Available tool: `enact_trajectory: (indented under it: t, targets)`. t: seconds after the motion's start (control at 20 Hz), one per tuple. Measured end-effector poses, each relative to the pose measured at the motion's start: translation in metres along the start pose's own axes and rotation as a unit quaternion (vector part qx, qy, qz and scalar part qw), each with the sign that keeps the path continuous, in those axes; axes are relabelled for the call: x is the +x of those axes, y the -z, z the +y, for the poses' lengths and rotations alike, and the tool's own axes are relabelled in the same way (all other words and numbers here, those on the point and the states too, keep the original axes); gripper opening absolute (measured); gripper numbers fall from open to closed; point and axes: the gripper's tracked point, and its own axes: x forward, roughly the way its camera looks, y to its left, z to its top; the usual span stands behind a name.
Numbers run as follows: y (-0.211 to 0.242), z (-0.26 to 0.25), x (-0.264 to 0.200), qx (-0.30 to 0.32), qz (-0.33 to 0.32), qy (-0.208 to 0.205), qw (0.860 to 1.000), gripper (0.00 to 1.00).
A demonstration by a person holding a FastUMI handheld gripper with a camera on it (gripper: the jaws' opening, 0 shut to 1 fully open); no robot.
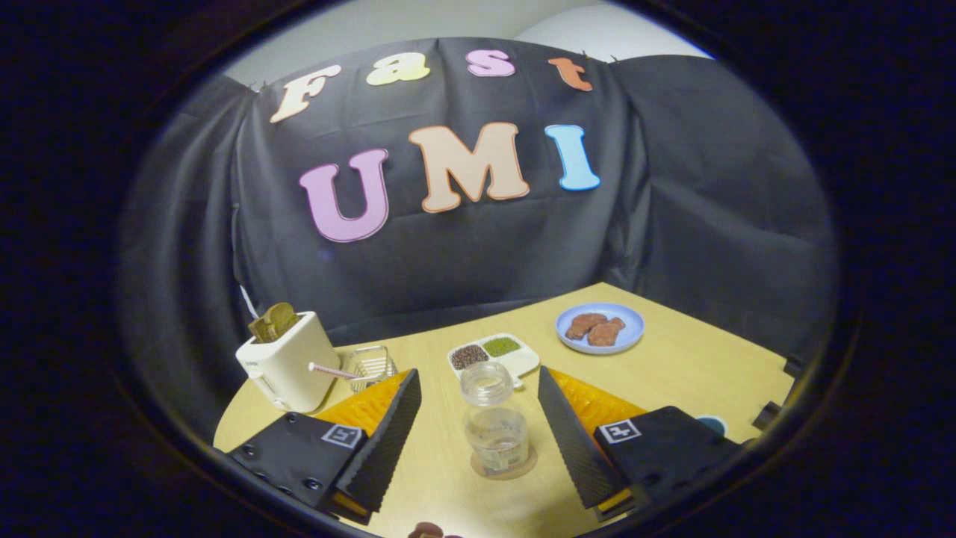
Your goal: Take the bottle from table, then pour the juice into the cup, finally place the bottle on the coaster
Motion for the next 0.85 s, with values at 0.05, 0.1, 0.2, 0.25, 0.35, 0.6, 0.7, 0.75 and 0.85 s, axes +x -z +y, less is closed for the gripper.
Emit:
enact_trajectory:
  t: [0.05,0.1,0.2,0.25,0.35,0.6,0.7,0.75,0.85]
  targets:
    - [-0.011,0.003,-0.006,-0.001,-0.007,-0.01,1.0,0.98]
    - [-0.024,0.005,-0.012,-0.003,-0.016,-0.019,1.0,0.98]
    - [-0.05,0.01,-0.025,-0.01,-0.035,-0.036,0.999,0.98]
    - [-0.063,0.012,-0.031,-0.016,-0.043,-0.044,0.998,0.98]
    - [-0.087,0.018,-0.046,-0.02,-0.055,-0.062,0.996,0.98]
    - [-0.131,0.024,-0.076,-0.016,-0.072,-0.099,0.992,0.98]
    - [-0.14,0.026,-0.085,-0.017,-0.074,-0.112,0.991,0.98]
    - [-0.145,0.026,-0.088,-0.017,-0.076,-0.118,0.99,0.98]
    - [-0.156,0.023,-0.094,-0.014,-0.087,-0.126,0.988,0.98]
